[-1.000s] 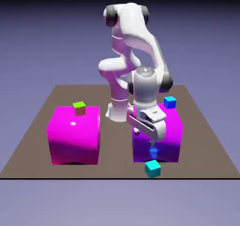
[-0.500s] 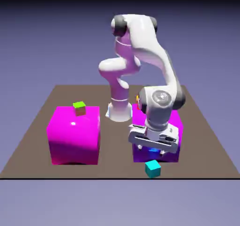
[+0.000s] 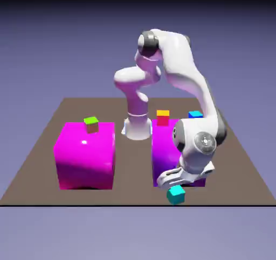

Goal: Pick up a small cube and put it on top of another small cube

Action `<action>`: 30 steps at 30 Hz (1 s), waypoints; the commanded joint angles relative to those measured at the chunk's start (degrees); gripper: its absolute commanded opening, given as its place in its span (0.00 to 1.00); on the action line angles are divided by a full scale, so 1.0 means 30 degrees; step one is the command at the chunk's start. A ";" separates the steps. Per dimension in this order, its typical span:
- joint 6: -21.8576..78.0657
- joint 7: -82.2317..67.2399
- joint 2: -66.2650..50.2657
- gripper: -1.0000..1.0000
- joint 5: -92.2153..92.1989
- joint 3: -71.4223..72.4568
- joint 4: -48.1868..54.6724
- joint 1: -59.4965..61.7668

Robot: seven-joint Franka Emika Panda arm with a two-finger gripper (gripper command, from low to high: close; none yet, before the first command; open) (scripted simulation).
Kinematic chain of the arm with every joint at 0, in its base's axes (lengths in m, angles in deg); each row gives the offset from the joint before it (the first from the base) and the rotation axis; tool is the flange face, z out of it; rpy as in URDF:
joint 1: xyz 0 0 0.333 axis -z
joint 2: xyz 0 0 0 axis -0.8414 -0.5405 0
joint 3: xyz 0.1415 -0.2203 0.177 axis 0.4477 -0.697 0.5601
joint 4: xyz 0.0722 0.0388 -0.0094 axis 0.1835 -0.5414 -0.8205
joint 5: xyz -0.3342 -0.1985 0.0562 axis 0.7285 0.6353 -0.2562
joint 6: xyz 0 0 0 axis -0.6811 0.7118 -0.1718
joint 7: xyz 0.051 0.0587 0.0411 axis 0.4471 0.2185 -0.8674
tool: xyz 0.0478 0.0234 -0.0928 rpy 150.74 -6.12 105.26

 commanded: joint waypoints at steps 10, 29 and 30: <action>0.3724 0.1111 0.3888 0.00 0.0866 -0.1204 0.0025 0.1342; 1.0158 0.5887 1.7042 0.00 0.3437 -0.5994 -0.5914 0.8979; 1.0241 0.5949 1.7212 0.00 0.3471 -0.6056 -0.5991 0.9078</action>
